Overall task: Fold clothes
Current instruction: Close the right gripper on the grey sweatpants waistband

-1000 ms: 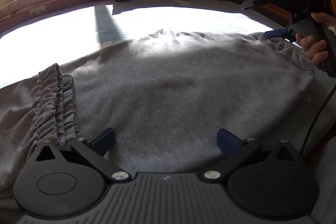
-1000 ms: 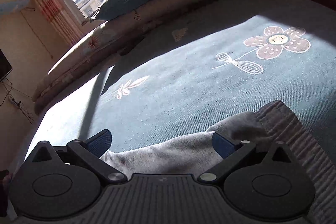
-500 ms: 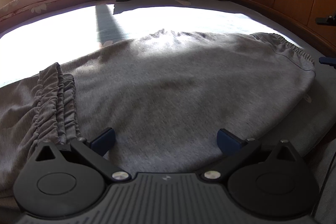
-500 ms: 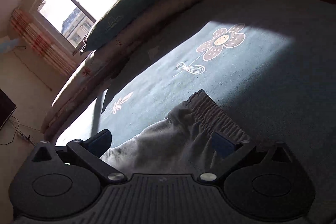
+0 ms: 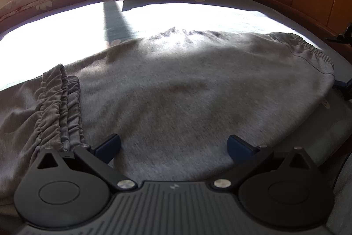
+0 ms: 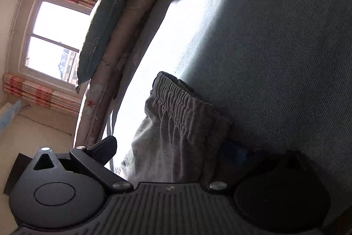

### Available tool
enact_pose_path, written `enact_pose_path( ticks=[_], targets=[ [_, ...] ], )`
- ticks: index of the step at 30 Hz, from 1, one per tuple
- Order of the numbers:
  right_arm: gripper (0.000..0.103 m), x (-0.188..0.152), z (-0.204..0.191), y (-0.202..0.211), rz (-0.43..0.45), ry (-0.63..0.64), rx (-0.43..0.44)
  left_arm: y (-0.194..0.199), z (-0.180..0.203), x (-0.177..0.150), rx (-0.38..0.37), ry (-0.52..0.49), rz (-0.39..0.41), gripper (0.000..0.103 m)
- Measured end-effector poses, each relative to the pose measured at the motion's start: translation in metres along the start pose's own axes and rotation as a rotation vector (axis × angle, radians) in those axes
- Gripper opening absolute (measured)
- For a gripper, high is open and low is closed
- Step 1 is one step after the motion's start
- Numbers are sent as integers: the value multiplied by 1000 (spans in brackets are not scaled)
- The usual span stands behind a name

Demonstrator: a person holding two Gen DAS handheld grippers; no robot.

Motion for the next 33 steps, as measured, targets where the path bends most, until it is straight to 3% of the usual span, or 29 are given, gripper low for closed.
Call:
enact_pose_path(
  ticks=[6, 11, 14, 25, 31, 33],
  targets=[
    [103, 7, -3, -7, 13, -45, -9, 0, -1, 0, -4, 0, -2, 102],
    [102, -4, -1, 0, 7, 7, 3, 0, -1, 0, -9, -6, -1, 102],
    [102, 3, 1, 6, 59, 44, -74, 0, -1, 0, -10, -7, 4, 102],
    [103, 23, 5, -21, 47, -102, -55, 0, -1, 0, -13, -4, 9, 102],
    [103, -9, 0, -16, -53, -71, -36, 1, -1, -1, -12, -4, 14, 102],
    [103, -11, -4, -18, -28, -24, -23, 1, -1, 0, -13, -4, 12, 102]
  ],
)
Point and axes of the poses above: each gripper's, at about its wrist camera, not at the fingertips, and y roughly against the way its jaws point, z to its right, x to its top, the point moved 8 cm from there along -y, roughly the way its jaws point, and after that the axes turned 4 degrees about z, right-handed, at the moved point
